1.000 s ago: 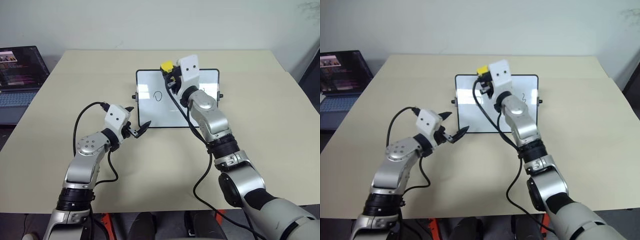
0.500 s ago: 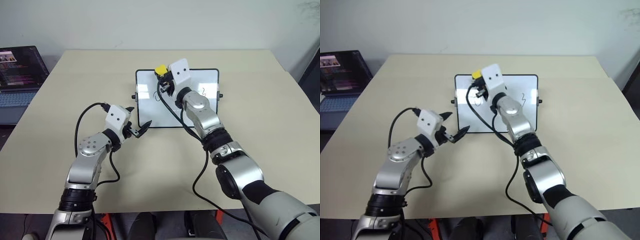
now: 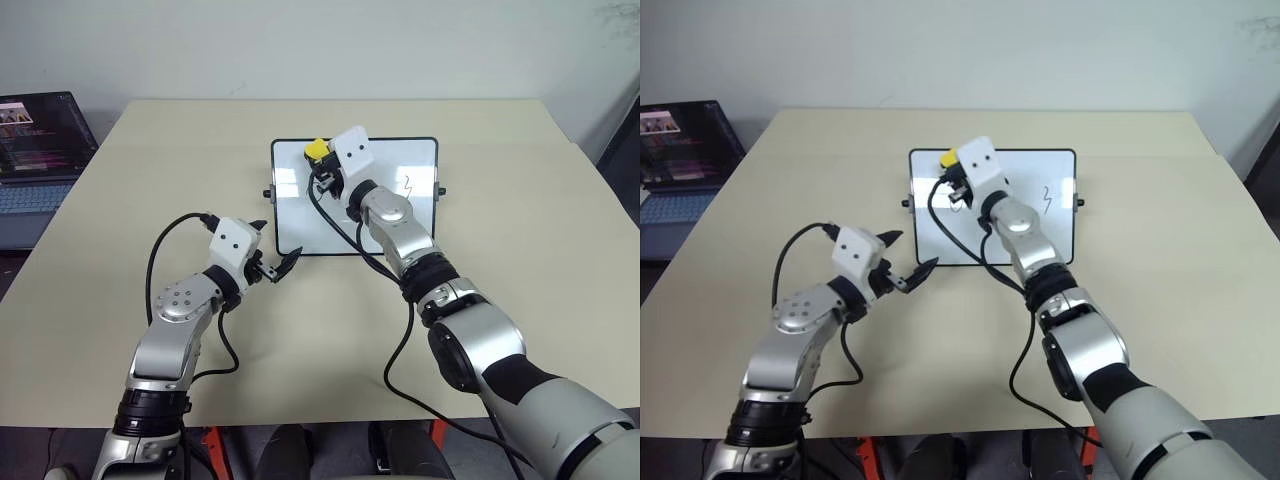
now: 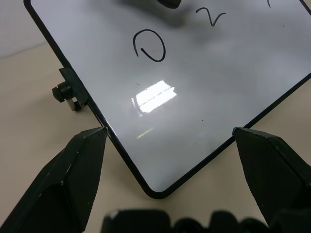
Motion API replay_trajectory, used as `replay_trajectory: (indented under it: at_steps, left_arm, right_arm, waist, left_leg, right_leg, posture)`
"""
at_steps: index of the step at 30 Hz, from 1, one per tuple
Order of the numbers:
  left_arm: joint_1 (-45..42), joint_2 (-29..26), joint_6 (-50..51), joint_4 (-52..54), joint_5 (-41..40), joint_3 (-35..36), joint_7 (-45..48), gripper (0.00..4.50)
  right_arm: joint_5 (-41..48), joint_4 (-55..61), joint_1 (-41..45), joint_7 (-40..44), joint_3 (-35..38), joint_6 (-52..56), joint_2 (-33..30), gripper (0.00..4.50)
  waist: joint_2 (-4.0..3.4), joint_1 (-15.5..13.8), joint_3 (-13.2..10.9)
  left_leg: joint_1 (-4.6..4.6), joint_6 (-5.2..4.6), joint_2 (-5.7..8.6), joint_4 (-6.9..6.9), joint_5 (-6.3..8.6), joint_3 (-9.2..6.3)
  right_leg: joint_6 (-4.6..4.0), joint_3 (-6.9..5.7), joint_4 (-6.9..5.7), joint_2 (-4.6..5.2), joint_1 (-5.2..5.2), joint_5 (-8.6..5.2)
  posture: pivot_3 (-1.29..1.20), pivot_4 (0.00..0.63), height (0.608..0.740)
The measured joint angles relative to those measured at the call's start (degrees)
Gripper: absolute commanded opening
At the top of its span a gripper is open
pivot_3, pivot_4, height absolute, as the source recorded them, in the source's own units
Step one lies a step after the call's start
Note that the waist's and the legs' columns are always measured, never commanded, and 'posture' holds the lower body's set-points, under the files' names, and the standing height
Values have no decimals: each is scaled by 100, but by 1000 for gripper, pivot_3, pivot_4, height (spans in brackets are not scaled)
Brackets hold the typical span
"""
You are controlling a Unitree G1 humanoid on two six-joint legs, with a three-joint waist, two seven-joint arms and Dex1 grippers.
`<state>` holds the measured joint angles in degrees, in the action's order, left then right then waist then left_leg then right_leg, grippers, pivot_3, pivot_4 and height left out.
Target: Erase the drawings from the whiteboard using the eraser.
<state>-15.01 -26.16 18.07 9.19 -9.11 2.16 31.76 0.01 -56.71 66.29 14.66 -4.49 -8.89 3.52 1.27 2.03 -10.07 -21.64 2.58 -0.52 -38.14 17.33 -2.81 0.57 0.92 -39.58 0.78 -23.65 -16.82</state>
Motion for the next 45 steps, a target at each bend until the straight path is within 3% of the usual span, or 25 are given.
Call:
replay_trajectory:
  at_steps: [38,45]
  left_arm:
    - [-153,-15,129,126,-1,53,16,4500]
    - [-280,76,-249,126,-85,86,0,4500]
  right_arm:
    - [-355,-1027,518,-358,96,-323,-93,1296]
    - [-437,-1123,518,-392,94,-334,-69,1296]
  waist:
    - [0,5,0]
    - [0,1,0]
  left_leg:
    - [-3,6,1,0,-3,4]
    - [-3,6,1,0,-3,4]
  right_leg:
    - [0,2,-3,2,-3,0]
    - [0,1,-4,2,-4,0]
  posture:
    - [0,150,740]
    - [0,150,740]
